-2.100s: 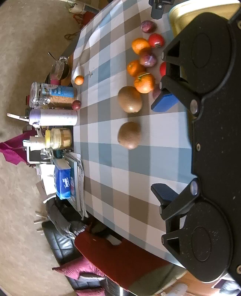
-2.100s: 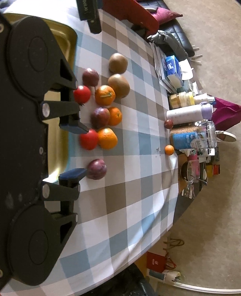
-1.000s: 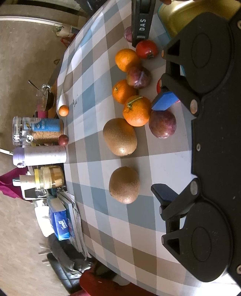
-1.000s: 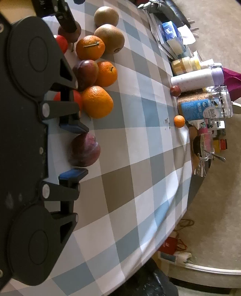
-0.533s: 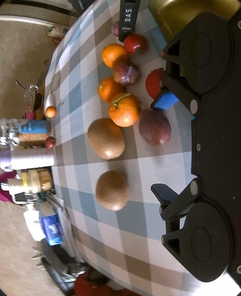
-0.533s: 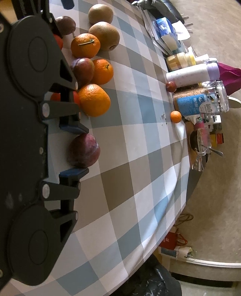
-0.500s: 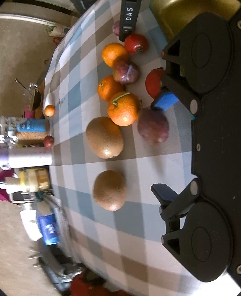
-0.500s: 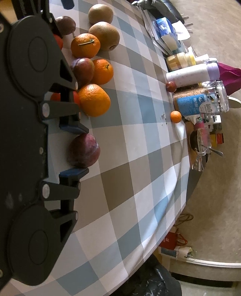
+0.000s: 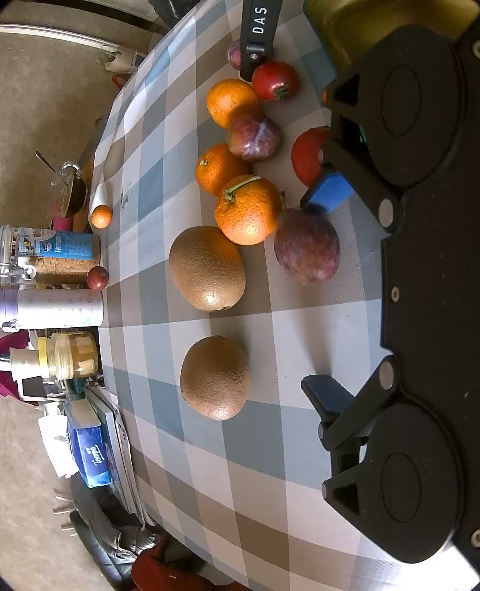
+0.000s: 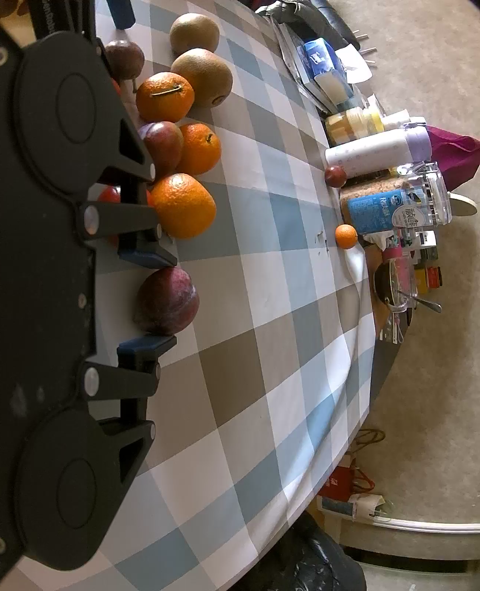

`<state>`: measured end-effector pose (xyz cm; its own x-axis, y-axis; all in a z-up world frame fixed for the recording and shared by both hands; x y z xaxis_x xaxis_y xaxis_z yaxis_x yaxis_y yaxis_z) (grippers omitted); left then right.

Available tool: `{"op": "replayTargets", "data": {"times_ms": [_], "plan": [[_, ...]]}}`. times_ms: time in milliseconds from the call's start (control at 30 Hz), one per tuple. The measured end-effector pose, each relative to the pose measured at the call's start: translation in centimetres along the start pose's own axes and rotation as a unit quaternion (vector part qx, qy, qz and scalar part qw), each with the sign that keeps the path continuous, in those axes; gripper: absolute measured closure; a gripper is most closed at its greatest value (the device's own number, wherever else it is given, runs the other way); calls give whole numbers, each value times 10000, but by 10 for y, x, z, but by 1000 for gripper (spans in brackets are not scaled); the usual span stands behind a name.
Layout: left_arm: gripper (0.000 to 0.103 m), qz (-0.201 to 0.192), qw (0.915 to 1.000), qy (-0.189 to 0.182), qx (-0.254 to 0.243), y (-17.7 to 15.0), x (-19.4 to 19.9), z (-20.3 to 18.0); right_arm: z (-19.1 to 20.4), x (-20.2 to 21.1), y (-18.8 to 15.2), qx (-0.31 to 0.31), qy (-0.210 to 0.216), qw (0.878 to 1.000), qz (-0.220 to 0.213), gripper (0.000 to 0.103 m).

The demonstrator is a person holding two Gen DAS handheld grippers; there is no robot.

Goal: Organize fruits
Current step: 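Grasp the purple stemmed fruit with the left tool while the right tool grasps a dark plum, then carry both fruits over the gold tray and open both tools to drop them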

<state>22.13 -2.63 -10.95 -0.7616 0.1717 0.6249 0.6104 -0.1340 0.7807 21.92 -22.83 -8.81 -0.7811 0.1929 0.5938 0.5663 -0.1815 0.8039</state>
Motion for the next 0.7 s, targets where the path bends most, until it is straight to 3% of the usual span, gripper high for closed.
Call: {"op": "replayTargets", "data": {"times_ms": [100, 167, 300, 500, 700], "plan": [[21, -67, 10000, -70, -18, 1, 2, -1, 1, 1, 0, -7, 27, 10000, -3, 63], [39, -153, 9997, -166, -72, 3, 5, -5, 1, 1, 0, -6, 43, 10000, -11, 63], [55, -226, 9992, -322, -111, 4, 8, -9, 1, 3, 1, -31, 95, 9999, -100, 63], [58, -260, 9990, -351, -60, 5, 7, -9, 4, 7, 3, 46, 144, 9995, -261, 63], [58, -600, 9980, -206, -13, 11, 16, -5, 4, 13, 6, 31, 205, 9987, -466, 63]]}}
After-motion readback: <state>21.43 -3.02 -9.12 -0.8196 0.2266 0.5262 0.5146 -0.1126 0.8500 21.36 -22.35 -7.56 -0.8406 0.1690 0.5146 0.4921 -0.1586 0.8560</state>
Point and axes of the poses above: each gripper's, at about its wrist camera, not at the fingertips, and x roughly against the way its jaws point, z to its left, y to its top, the point moved 6 cm from there along -x, roughly the way its jaws point, and after that the axes turned 9 degrees about -z, right-handed, at the moved point
